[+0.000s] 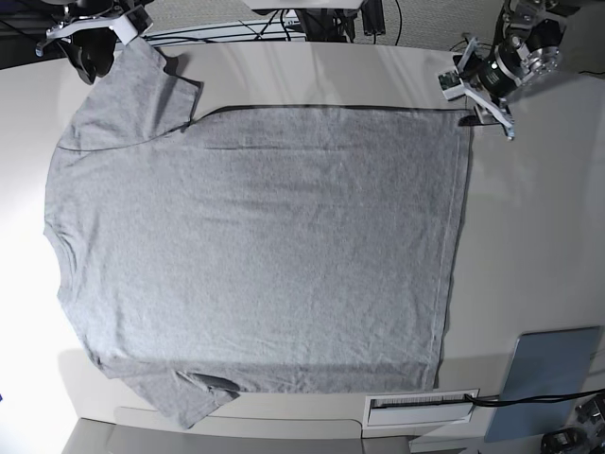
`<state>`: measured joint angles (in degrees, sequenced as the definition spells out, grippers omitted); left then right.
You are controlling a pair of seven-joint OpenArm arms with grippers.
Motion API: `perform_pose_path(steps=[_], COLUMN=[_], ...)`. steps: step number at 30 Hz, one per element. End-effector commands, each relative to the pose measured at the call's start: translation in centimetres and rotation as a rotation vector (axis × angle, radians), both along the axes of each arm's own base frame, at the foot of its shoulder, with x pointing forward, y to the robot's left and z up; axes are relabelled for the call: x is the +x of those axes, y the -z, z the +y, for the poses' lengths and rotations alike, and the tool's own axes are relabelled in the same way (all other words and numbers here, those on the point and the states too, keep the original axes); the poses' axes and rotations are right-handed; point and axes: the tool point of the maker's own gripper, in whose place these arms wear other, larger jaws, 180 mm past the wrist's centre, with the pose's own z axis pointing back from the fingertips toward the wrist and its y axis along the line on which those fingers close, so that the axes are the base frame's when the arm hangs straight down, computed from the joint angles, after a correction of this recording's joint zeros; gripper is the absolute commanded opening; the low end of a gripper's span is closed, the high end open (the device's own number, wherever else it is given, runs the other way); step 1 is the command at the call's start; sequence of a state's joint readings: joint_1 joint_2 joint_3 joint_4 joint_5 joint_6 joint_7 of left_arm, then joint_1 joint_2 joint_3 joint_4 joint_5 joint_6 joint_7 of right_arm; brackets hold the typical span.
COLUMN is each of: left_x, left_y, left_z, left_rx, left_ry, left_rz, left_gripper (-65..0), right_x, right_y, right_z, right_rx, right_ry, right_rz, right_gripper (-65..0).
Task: Fold the T-shirt properly
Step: 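Move both grippers down to the two shoulder corners of the grey T-shirt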
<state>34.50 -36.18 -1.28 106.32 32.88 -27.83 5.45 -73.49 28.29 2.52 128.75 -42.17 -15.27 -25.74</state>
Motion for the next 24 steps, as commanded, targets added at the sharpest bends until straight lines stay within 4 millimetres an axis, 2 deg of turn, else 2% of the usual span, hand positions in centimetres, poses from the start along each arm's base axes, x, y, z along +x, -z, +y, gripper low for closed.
perform_pose_path(steps=[1, 2, 6, 7, 16, 18, 22, 24], left_x=[0.6, 0.7, 1.6, 2.0, 4.2, 4.1, 3.2, 2.5], left_y=[-0.4, -0.1, 0.4, 0.6, 2.3, 2.4, 2.9, 3.1], left_z=[0.4, 0.5, 0.6, 0.8, 2.7, 2.7, 2.5, 1.8], left_rx=[0.016, 0.026, 0.031, 0.033, 0.069, 0.071, 0.072, 0.046], left_ry=[0.009, 0.013, 0.012, 0.009, -0.026, -0.024, 0.004, 0.038], left_rz=[-0.025, -0.023, -0.027, -0.029, -0.010, -0.008, 0.037, 0.075], left_gripper=[-33.2, -33.2, -33.2, -33.2, -33.3, -36.7, -52.9, -56.8], right_x=[0.2, 0.2, 0.2, 0.2, 0.5, 0.7, 0.8, 0.8], right_y=[-0.8, -0.8, -0.8, -0.8, -1.2, -1.4, -1.6, -1.5], right_z=[0.1, 0.1, 0.2, 0.2, 0.3, 0.4, 0.7, 0.7], right_rx=[-0.007, -0.007, -0.006, -0.007, -0.050, -0.076, -0.095, -0.095], right_ry=[-0.010, -0.010, -0.011, -0.012, -0.046, -0.068, -0.091, -0.094], right_rz=[-0.024, -0.024, -0.024, -0.024, -0.038, -0.046, -0.055, -0.046], right_gripper=[-48.9, -48.4, -35.5, -34.1, -34.0, -34.0, -34.0, -34.0])
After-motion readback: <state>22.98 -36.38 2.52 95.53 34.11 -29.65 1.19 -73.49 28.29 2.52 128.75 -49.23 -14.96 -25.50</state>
